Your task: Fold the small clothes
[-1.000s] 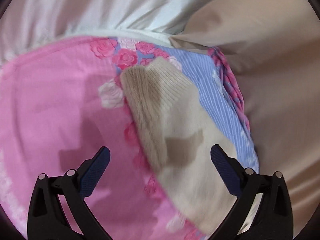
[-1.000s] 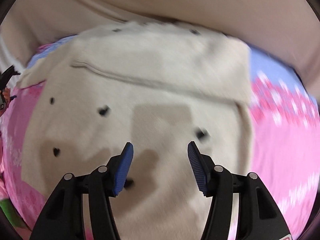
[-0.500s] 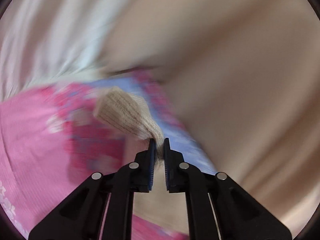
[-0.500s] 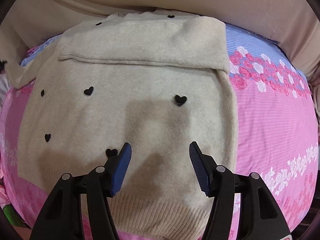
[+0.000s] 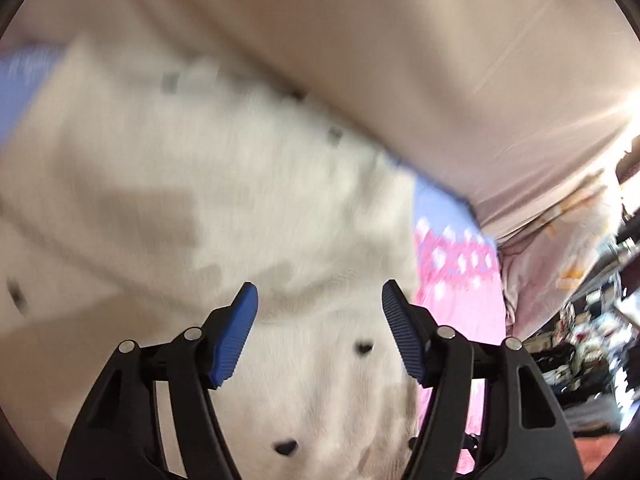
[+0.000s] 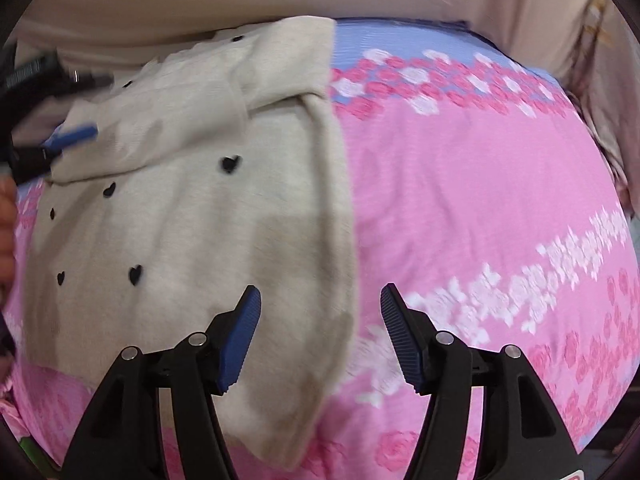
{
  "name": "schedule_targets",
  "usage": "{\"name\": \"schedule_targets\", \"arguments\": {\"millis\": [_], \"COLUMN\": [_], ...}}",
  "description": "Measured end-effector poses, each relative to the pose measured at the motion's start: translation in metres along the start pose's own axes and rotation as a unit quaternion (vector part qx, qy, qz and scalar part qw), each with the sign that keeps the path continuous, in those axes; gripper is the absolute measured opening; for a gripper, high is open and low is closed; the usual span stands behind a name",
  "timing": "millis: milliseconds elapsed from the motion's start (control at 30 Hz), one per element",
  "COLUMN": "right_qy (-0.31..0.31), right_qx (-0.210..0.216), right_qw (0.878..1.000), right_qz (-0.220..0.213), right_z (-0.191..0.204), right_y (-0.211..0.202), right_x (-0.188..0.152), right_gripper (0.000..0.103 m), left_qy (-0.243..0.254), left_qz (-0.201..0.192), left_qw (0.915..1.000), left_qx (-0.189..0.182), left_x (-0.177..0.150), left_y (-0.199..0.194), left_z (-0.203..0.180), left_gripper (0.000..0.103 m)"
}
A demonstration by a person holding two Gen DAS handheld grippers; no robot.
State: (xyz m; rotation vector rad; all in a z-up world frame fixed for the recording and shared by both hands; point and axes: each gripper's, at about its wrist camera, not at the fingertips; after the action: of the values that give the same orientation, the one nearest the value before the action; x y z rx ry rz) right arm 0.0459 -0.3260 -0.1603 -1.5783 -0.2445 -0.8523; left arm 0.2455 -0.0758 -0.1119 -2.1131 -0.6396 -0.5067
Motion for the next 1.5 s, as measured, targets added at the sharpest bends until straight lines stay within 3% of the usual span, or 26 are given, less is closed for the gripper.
{"name": "schedule_targets", "arguments": {"millis": [100,167,233,367,467,533,567,667,700,733,767,800,833,1033,1200,1333,1400,1500], "right_qy": [0.012,0.016,0.025,0.046,0.052,0.064,0.066,0.066,0.073,0.082,0.094,0.111,0.12,0.099,0.078,0.071,0.067,0.046], "right_qx": [0.002,0.008,0.021,0.066,0.092,0.115,0.121,0.112,0.117,0.125,0.131,0.136,0.14,0.151,0.145,0.129,0.136,0.131], "right_qw": [1.0,1.0,0.999,0.996,0.992,0.989,0.988,0.989,0.988,0.987,0.984,0.982,0.981,0.983,0.986,0.988,0.987,0.986], "right_qz": [-0.003,0.005,0.02,0.049,0.065,0.07,0.075,0.064,0.062,0.059,0.07,0.071,0.063,0.023,0.015,0.034,0.06,0.095], "right_z": [-0.019,-0.027,-0.032,-0.028,-0.016,-0.009,-0.003,0.009,0.011,0.012,0.013,0.011,0.01,-0.005,-0.043,-0.086,-0.098,-0.091], "right_y": [-0.009,-0.011,-0.011,-0.009,-0.006,-0.004,-0.002,0.001,0.002,0.003,0.007,0.008,0.005,-0.048,-0.097,-0.126,-0.122,-0.097], "right_x": [-0.014,-0.026,-0.037,-0.058,-0.069,-0.071,-0.072,-0.073,-0.071,-0.069,-0.067,-0.066,-0.064,-0.053,-0.067,-0.101,-0.122,-0.145], "right_gripper": [0.068,0.069,0.069,0.07,0.07,0.07,0.071,0.074,0.058,0.037,0.011,0.01,0.01,0.007,0.006,0.006,0.008,0.019], "left_qy": [-0.019,-0.027,-0.043,-0.107,-0.148,-0.177,-0.178,-0.151,-0.151,-0.156,-0.174,-0.195,-0.207,-0.196,-0.193,-0.171,-0.199,-0.22], "left_qz": [-0.018,-0.048,-0.068,-0.063,-0.048,-0.038,-0.055,-0.067,-0.062,-0.058,-0.037,-0.011,-0.002,-0.004,0.013,0.058,0.071,0.083], "left_qw": [0.9994,0.9968,0.9911,0.9773,0.9676,0.9643,0.9659,0.9714,0.9715,0.9729,0.9749,0.9732,0.9712,0.9749,0.978,0.9796,0.9746,0.9664], "left_qx": [0.02,0.058,0.106,0.172,0.199,0.193,0.18,0.17,0.172,0.161,0.134,0.122,0.118,0.105,0.079,0.087,0.076,0.105], "left_x": [-0.011,-0.021,-0.024,-0.046,-0.075,-0.094,-0.101,-0.106,-0.107,-0.106,-0.109,-0.113,-0.119,-0.122,-0.141,-0.182,-0.204,-0.226], "left_y": [-0.029,-0.065,-0.099,-0.162,-0.19,-0.197,-0.202,-0.197,-0.196,-0.193,-0.189,-0.184,-0.183,-0.22,-0.264,-0.295,-0.3,-0.287], "left_z": [0.016,0.047,0.078,0.155,0.203,0.229,0.233,0.225,0.222,0.217,0.218,0.22,0.221,0.194,0.173,0.161,0.166,0.174], "left_gripper": [0.066,0.078,0.082,0.084,0.084,0.084,0.085,0.084,0.08,0.058,0.027,0.014,0.011,0.007,0.006,0.007,0.01,0.024]}}
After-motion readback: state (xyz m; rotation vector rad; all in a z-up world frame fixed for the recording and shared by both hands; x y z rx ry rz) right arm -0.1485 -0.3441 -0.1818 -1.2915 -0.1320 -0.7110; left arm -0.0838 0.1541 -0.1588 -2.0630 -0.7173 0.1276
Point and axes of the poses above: each gripper's, at about its wrist camera, not at the fingertips, and y roughly the way its jaws point, z to its left, x to its top, and after that the axes turned 15 degrees about -z, right-handed
